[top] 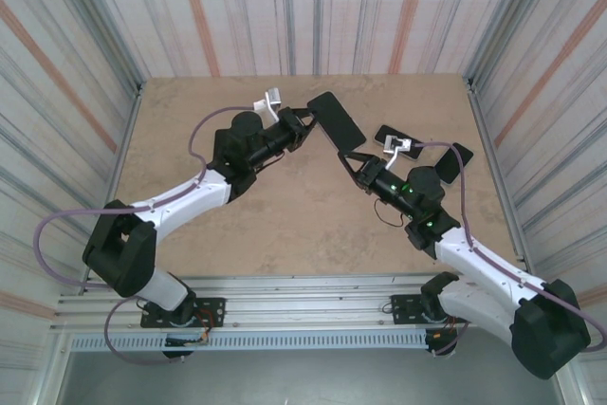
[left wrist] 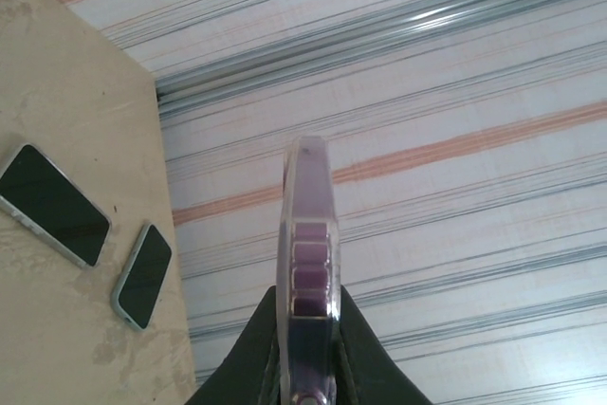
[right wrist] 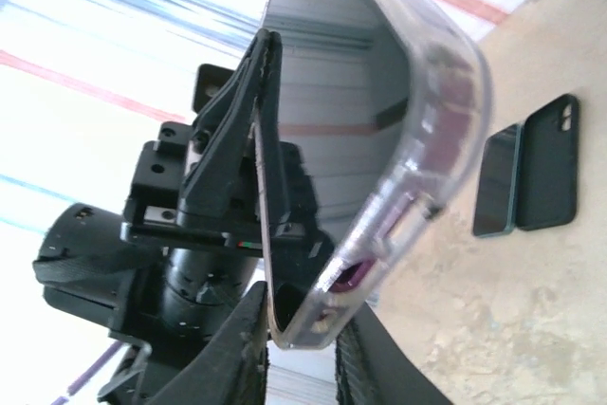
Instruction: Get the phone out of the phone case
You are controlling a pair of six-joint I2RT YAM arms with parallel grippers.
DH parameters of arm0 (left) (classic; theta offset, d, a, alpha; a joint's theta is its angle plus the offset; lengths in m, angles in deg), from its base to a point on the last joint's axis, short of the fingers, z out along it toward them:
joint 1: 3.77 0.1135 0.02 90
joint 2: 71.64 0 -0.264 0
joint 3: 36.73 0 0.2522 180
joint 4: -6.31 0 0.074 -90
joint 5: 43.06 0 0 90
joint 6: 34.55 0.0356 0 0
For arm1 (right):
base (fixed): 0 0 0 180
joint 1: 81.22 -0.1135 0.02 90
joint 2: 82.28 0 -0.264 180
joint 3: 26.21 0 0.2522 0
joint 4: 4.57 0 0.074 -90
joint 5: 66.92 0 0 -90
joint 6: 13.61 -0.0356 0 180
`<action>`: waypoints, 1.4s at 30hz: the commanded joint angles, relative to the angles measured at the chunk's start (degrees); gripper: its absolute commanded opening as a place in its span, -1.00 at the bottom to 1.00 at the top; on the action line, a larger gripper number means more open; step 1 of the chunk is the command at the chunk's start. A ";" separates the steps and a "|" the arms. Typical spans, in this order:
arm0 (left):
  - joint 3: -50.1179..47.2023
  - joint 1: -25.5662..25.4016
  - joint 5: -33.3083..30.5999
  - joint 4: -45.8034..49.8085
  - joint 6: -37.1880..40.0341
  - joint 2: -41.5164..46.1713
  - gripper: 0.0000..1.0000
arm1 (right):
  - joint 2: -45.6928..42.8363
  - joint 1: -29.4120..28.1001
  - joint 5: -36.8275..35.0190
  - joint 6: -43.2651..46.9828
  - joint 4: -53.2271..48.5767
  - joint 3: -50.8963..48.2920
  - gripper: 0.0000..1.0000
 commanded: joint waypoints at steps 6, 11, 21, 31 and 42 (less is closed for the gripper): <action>-0.40 -2.60 0.18 -7.61 -6.19 2.89 -1.00 | -0.11 2.86 2.93 1.56 2.13 0.00 -0.85; 0.22 -3.08 0.23 -8.28 -9.10 2.90 -1.00 | 0.11 3.64 6.54 9.30 0.08 1.26 -0.90; 1.47 -3.81 2.90 -9.83 -14.88 3.15 -1.00 | 1.15 7.52 8.72 24.47 -11.57 5.63 -0.93; 1.11 -4.50 3.11 -10.69 -16.86 3.68 -1.00 | 1.95 9.05 9.77 31.97 -15.54 8.54 -0.93; 1.75 -4.85 3.09 -11.56 -16.40 2.80 -1.00 | 3.83 11.16 11.20 31.47 -16.95 9.32 -0.92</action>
